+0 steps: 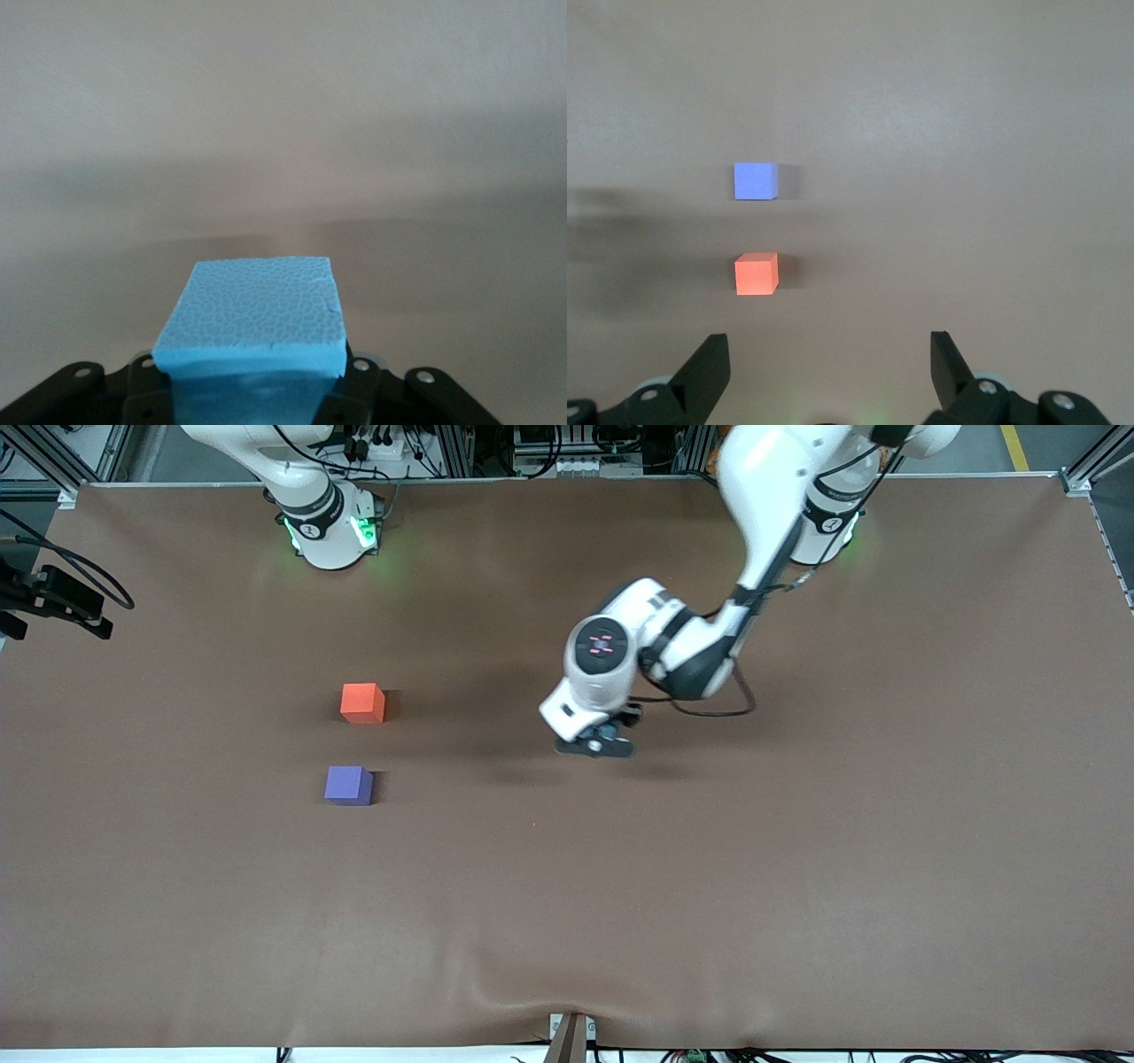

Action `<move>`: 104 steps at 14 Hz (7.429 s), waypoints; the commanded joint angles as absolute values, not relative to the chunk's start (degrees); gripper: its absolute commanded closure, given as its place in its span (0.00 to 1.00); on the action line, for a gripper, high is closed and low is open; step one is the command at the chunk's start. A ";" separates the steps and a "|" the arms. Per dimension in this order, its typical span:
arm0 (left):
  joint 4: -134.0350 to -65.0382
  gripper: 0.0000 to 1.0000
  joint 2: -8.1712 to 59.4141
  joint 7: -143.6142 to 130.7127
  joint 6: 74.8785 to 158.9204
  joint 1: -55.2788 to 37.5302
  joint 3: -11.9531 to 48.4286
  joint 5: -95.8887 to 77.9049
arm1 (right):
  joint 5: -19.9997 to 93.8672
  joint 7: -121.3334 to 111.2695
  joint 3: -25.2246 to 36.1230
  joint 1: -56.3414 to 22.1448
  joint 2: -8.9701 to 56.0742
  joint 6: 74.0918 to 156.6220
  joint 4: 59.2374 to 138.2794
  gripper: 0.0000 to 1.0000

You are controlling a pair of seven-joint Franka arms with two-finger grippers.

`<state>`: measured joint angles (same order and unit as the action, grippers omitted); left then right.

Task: Place blue block between orange and purple blocks
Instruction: 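Lift and carry the blue block with the left gripper toward the table middle, then release the blue block with the left gripper while the right gripper reaches in, then move the right gripper to the blue block and grasp it, then carry the blue block with the right gripper toward the orange block, then lower the blue block between the orange and purple blocks, open the right gripper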

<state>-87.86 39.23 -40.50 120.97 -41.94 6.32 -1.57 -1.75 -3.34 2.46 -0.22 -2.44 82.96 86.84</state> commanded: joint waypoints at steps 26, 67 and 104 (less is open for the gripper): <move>-99.56 0.00 -1.82 -5.93 90.09 -8.35 1.44 2.88 | 4.04 21.87 2.81 -29.06 16.24 89.71 88.24 0.00; -88.24 0.00 0.35 0.79 83.50 1.32 4.57 -1.76 | 12.04 3.70 3.34 -16.80 14.86 106.96 108.97 1.00; -84.90 0.00 6.24 3.43 85.08 4.57 4.13 1.93 | 11.69 -1.76 3.08 -13.80 18.80 135.62 127.88 0.38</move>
